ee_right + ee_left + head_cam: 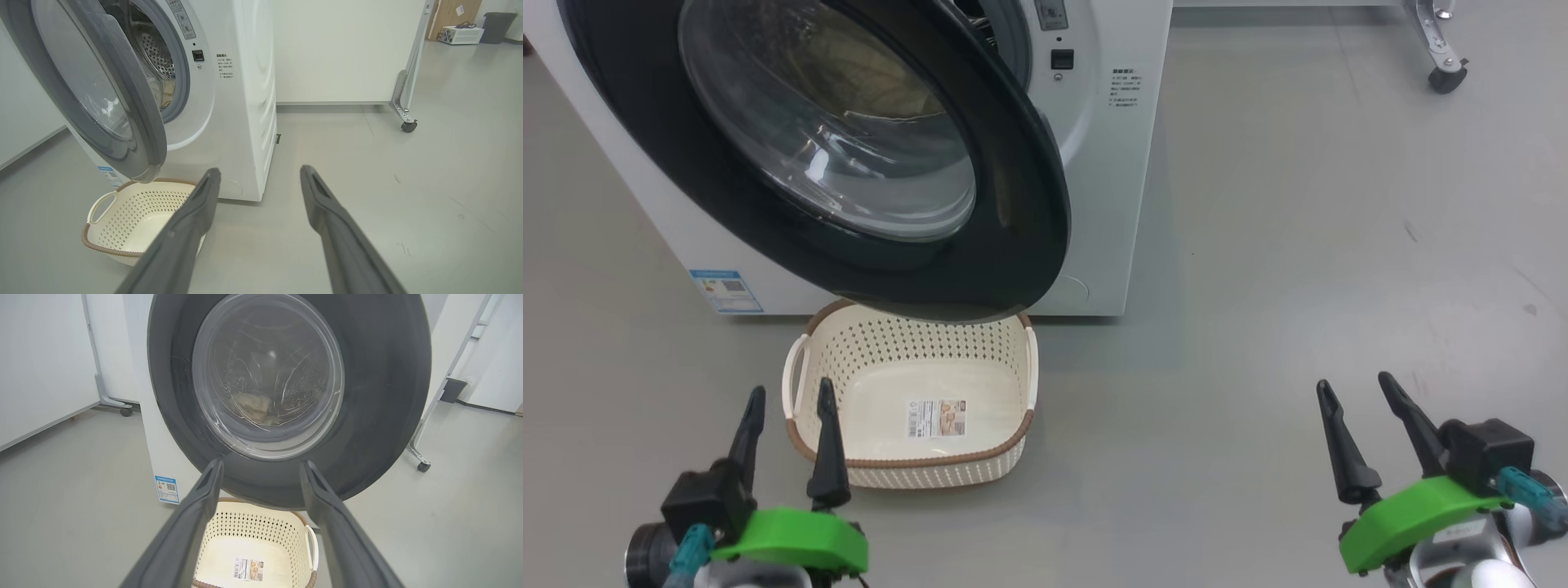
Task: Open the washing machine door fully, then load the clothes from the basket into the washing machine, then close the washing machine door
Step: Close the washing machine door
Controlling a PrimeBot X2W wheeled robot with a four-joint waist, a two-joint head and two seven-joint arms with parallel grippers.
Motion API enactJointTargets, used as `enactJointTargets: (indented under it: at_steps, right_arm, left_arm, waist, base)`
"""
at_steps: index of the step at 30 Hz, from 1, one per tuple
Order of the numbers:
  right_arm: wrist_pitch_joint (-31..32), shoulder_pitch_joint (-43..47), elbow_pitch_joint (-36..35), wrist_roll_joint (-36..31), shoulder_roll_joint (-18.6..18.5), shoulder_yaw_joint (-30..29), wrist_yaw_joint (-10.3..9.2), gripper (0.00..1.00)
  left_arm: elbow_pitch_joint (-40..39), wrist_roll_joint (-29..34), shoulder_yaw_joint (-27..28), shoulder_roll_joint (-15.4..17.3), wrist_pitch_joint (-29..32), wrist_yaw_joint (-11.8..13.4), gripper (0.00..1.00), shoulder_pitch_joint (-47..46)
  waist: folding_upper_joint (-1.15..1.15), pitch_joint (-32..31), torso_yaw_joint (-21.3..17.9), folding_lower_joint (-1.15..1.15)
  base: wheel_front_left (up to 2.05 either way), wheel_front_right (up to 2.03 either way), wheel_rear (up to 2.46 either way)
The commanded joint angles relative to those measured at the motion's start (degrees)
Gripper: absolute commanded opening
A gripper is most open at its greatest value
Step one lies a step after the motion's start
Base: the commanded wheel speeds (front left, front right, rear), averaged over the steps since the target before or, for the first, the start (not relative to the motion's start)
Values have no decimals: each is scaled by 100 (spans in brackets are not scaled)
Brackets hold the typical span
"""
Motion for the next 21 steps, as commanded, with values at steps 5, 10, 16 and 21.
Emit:
enactJointTargets:
  at_steps: [5,10,16,21]
  right_arm:
    - [57,25,-310,-35,-32,60,-16,100]
    - [79,63,-348,-22,-32,57,-16,100]
    - [105,51,-388,-19,-32,77,-16,100]
    - [98,24,-397,-17,-32,78,-16,100]
  left_arm:
    - [-337,271,81,234,-56,206,100,87]
    - [-438,344,29,249,-30,292,100,158]
    - [-535,354,-20,250,27,343,100,193]
    - [-570,391,-52,272,62,387,100,176]
  waist:
    - [0,-25,42,0]
    - [0,-26,63,0]
    - [0,-12,68,0]
    - [0,15,64,0]
  base:
    - [0,0,0]
    - [0,0,0]
    - [0,0,0]
    - [0,0,0]
